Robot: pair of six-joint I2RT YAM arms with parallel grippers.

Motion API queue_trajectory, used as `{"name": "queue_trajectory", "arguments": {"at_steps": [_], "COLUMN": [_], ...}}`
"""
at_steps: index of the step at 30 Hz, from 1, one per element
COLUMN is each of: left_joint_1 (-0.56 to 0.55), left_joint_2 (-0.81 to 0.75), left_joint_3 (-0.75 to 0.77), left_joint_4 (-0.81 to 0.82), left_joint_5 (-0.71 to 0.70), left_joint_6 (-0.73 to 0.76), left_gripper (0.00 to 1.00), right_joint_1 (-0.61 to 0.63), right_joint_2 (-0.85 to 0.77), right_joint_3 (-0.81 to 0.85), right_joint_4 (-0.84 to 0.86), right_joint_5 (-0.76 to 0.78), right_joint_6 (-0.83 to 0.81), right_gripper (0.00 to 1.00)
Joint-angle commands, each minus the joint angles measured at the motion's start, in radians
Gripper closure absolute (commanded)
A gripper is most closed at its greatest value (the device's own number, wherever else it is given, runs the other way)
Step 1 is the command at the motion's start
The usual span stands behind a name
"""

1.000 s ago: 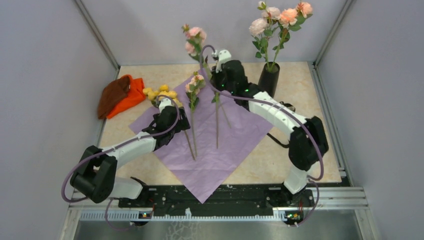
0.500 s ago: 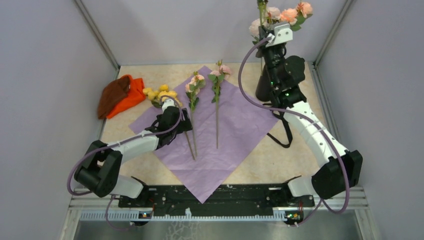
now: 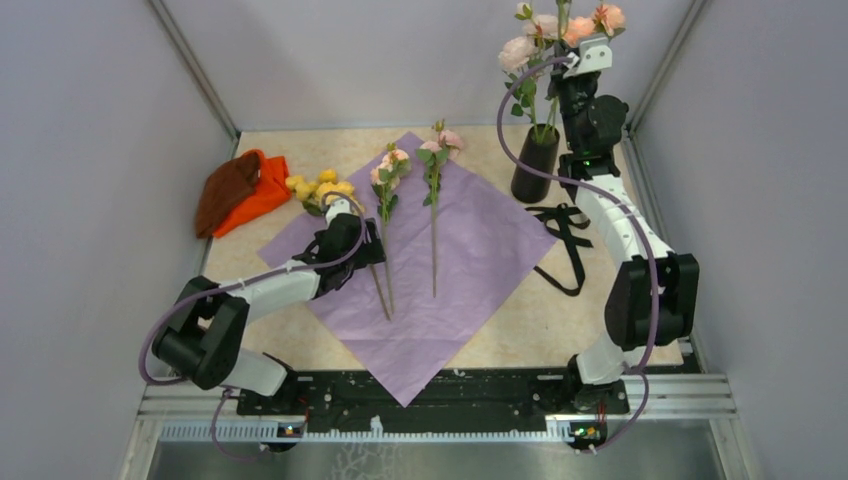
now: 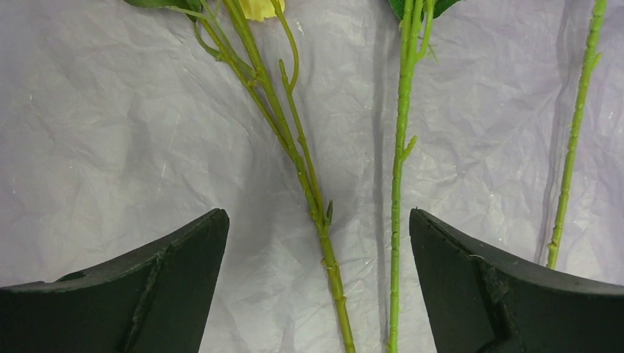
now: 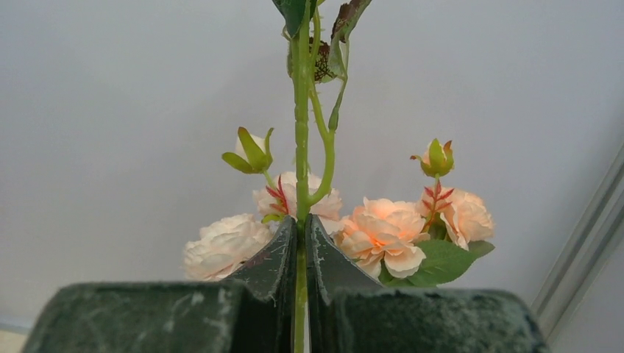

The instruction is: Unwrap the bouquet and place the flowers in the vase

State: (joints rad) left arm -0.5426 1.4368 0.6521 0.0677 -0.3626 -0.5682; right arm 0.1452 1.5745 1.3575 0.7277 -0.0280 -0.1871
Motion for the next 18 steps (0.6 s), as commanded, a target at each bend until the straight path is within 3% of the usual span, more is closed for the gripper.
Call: {"name": "queue_trajectory", "arguments": {"at_steps": [1,18], "left_joint_1": [-0.001,-0.002], "left_joint_2": [0.022,0.027], "left_joint_3": [0.024,0.010], "left_joint_4": [0.007,0.032], "left_joint_5": [-0.009,0.008], "left_joint_6": [-0.001,0.004], "left_gripper": [0.01,0.01], "right_joint_1": [-0.015,-0.035], "right_joint_2": [0.034,0.114], "right_joint_3": [0.064,-0.039], "right_joint_4": [0.095,0.101], "right_joint_5": [-0.059,-0.037], "right_joint_6": [0.061,0.120], "right_gripper": [1.00,1.00]}}
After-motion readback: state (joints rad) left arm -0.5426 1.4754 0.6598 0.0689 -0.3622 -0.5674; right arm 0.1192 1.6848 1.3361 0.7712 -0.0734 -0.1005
